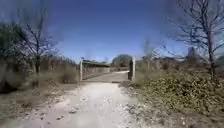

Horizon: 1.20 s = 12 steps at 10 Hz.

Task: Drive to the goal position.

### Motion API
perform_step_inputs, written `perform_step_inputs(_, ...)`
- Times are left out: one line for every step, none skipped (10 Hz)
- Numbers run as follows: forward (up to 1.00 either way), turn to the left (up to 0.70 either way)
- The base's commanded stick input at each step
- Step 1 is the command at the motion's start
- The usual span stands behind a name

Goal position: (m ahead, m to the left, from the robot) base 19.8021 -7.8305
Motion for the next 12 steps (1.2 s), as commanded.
perform_step_inputs(0.70, 0.00)
perform_step_inputs(0.70, 0.00)
perform_step_inputs(0.70, 0.00)
perform_step_inputs(0.70, 0.00)
perform_step_inputs(0.70, 0.00)
perform_step_inputs(0.70, 0.00)
perform_step_inputs(0.70, 0.00)
perform_step_inputs(0.70, 0.00)
perform_step_inputs(0.70, 0.00)
perform_step_inputs(0.70, 0.00)
perform_step_inputs(0.70, -0.26)
perform_step_inputs(0.70, -0.35)
